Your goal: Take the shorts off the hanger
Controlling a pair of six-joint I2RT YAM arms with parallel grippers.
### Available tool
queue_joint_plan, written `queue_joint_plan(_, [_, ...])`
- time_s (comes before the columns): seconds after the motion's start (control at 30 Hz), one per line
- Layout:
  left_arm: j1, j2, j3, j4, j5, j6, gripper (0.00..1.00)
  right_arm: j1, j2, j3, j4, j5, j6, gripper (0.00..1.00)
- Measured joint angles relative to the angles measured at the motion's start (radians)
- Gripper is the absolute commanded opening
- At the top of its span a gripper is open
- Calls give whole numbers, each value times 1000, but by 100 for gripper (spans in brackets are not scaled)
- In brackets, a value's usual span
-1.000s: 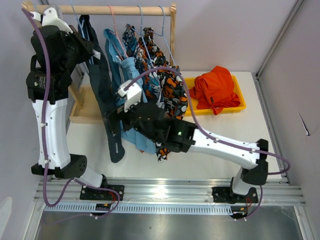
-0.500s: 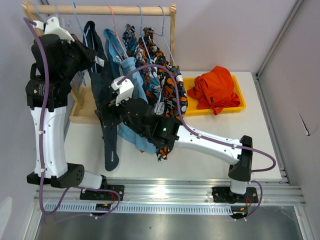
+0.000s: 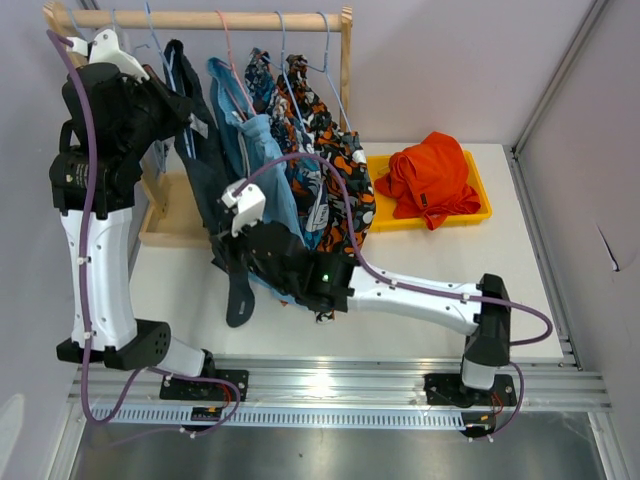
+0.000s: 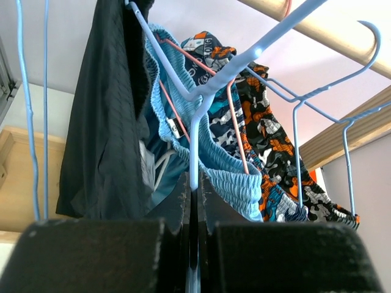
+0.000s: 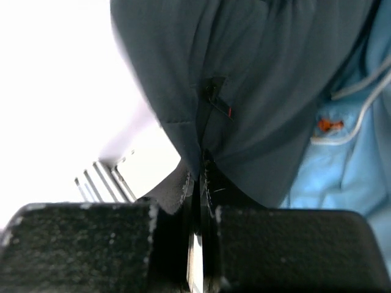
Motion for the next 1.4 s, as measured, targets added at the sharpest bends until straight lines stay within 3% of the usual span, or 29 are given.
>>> queue_joint_plan(0.27, [-12, 78, 112, -91, -18, 23, 0, 122, -182, -263, 27, 118, 60, 0])
queue_joint_plan(0.53, [-12, 86, 98, -81, -44, 42, 0, 139, -160, -317, -45, 138, 72, 0])
queue_joint_plan(0.7, [-12, 9, -38, -52, -44, 43, 0, 59, -66, -217, -59, 85, 35, 0])
queue_joint_plan(0.9, [-15, -235, -330, -67, -16, 24, 0, -110, 125, 104, -108, -19, -32, 0])
queue_joint_plan(1.0, [-18, -336, -391, -98, -14, 9, 0, -182, 193, 236, -129, -46, -55, 0])
queue_joint_plan(1.1, [-20, -393, -383, -161, -38, -1, 0, -223, 206, 262, -144, -57, -58, 0])
queue_joint_plan(1.2, [-20, -409, -334, -190, -66, 0, 0, -214, 156, 146, -122, -60, -52, 0])
queue_joint_plan(1.4, [-21, -407, -333, -150, -94, 3, 0, -37, -134, -352, -106, 40, -61, 0])
